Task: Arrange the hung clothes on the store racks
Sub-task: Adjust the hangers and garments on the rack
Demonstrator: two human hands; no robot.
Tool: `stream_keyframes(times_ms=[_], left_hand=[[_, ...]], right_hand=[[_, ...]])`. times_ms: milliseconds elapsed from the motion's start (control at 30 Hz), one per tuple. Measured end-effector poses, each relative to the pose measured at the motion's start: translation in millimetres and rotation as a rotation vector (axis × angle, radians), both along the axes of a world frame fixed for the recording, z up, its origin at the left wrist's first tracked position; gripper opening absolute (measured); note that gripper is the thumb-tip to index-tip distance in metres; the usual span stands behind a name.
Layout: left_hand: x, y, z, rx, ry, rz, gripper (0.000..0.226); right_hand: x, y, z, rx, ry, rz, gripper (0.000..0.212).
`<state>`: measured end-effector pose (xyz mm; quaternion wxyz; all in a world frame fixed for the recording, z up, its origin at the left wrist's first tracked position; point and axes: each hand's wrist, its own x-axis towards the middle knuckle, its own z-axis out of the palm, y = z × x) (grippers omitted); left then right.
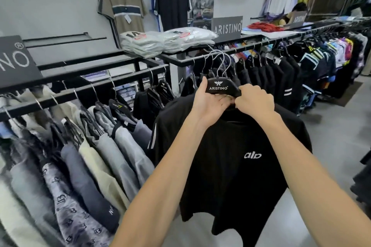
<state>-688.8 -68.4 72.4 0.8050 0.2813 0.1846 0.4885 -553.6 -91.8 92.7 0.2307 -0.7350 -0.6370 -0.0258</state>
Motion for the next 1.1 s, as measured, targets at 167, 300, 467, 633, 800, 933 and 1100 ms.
stream_keyframes(times_ms=[167, 300, 467, 633, 800, 933, 1100], left_hand=[[-11.8, 11.5, 10.9, 0.037, 0.109, -0.078, 0.085], [-6.2, 11.4, 15.3, 0.135, 0.16, -0.123, 0.078], [-34.2, 14.0, 7.0, 0.278, 0.424, -0.183, 0.057], [-106.1, 32.7, -17.4, 0.366, 1.211, 0.361, 0.047], [-183.4, 57.1, -69.3, 0.682, 2.136, 0.703, 0.044], [-223.3, 64.2, -99.0, 0.942, 2.433, 0.367, 0.043], [-229.4, 55.4, -113.0, 1.003, 2.593, 0.22, 0.051]], right_hand=[[-2.1, 11.1, 13.3, 0.046, 0.015, -0.056, 0.03], [2.8, 9.5, 16.5, 0.086, -0.005, -0.116, 0.029], [3.9, 5.0, 17.5, 0.056, 0.002, -0.115, 0.033], [-2.5, 5.3, 12.6, 0.03, 0.048, -0.097, 0.036], [-13.5, 11.1, -4.8, 0.016, 0.057, -0.089, 0.036], [-20.3, 17.1, -17.6, -0.024, 0.08, -0.077, 0.034], [-30.9, 20.3, -27.6, -0.058, 0.072, -0.056, 0.035]])
